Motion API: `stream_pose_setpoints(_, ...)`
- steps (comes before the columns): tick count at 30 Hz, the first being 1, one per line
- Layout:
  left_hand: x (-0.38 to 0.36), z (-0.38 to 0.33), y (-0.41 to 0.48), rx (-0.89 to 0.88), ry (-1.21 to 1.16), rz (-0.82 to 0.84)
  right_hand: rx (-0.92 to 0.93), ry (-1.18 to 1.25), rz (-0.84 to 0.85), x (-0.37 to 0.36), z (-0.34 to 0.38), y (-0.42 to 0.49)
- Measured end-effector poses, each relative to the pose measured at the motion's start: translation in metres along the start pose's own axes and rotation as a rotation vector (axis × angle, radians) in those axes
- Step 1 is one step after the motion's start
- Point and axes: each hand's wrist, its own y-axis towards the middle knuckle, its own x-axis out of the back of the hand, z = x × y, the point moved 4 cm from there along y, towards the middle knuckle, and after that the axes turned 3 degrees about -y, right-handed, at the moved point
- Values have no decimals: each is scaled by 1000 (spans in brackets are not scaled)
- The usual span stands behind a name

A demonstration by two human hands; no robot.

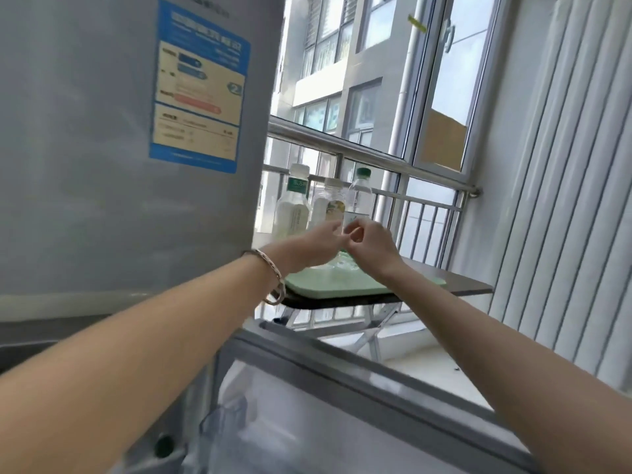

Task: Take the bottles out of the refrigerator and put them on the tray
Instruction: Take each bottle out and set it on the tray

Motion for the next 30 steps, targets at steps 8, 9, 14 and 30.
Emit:
stream_pose_setpoints(8,54,14,-143,93,429,70,139,-95,313,-25,125,-94)
stream_pose_setpoints(9,61,22,-157,110,444,66,151,-94,337,-32,139,-104)
stream_pose_setpoints(14,92,82,-220,223,439,108,252,-68,485,-98,198,-150)
stream_pose_setpoints(30,114,327,-324,782,536,-21,423,13,999,-392,245,-227)
